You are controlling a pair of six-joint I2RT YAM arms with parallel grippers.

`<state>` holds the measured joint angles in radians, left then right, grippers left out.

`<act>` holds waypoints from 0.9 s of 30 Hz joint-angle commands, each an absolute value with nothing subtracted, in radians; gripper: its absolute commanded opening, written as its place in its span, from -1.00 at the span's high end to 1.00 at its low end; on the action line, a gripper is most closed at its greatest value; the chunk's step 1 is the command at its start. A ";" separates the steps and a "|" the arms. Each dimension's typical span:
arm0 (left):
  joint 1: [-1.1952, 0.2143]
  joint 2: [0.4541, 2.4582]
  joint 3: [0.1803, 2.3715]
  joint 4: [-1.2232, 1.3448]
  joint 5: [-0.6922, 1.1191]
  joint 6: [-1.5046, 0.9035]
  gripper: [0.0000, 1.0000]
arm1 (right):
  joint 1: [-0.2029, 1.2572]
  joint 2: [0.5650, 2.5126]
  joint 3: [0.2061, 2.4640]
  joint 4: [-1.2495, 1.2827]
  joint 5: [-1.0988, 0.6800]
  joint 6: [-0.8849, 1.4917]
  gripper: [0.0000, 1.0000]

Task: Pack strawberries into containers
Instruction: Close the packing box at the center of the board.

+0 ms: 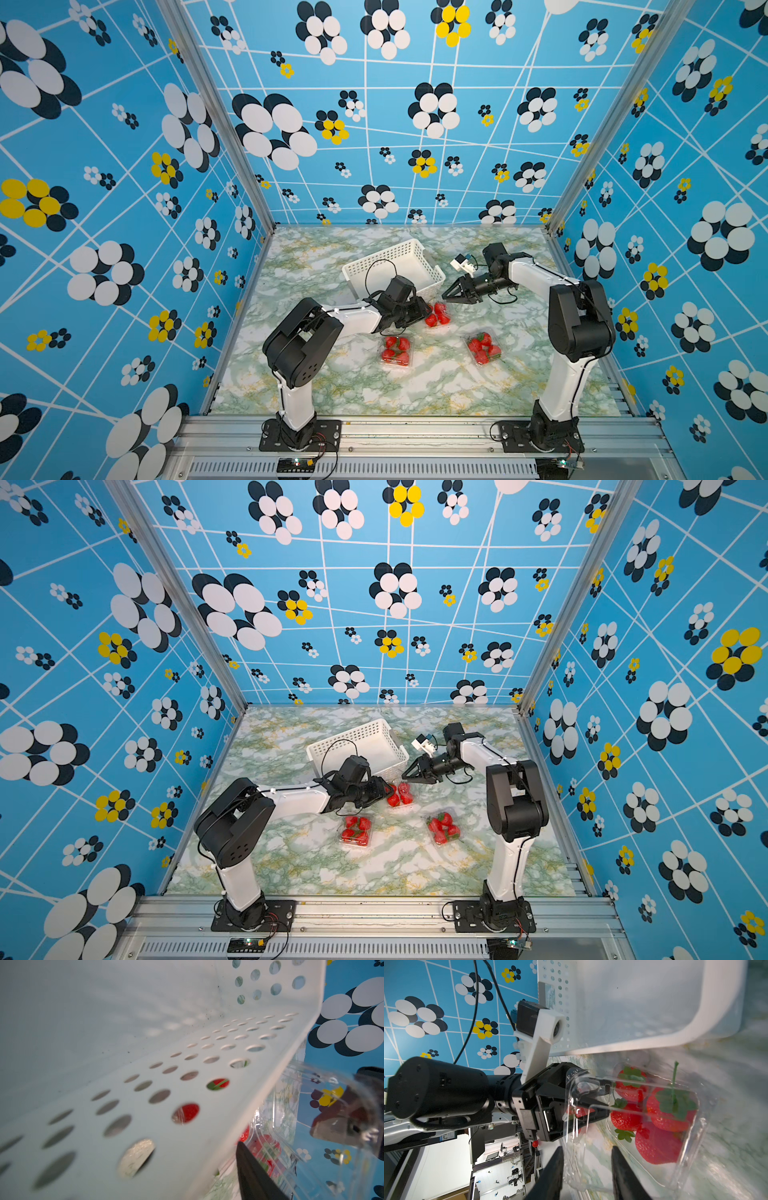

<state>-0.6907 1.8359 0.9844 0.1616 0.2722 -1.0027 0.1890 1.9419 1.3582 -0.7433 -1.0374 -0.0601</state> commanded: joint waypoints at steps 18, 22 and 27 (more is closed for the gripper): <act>-0.563 1.747 0.919 0.139 0.249 -0.963 -0.09 | 0.254 1.991 1.350 -0.710 -0.999 -0.018 0.33; -0.560 1.780 0.941 0.159 0.256 -0.953 -0.09 | 0.265 2.004 1.353 -0.708 -0.982 -0.010 0.35; -0.563 1.815 0.984 0.164 0.276 -0.947 -0.07 | 0.274 2.017 1.348 -0.692 -0.970 0.006 0.38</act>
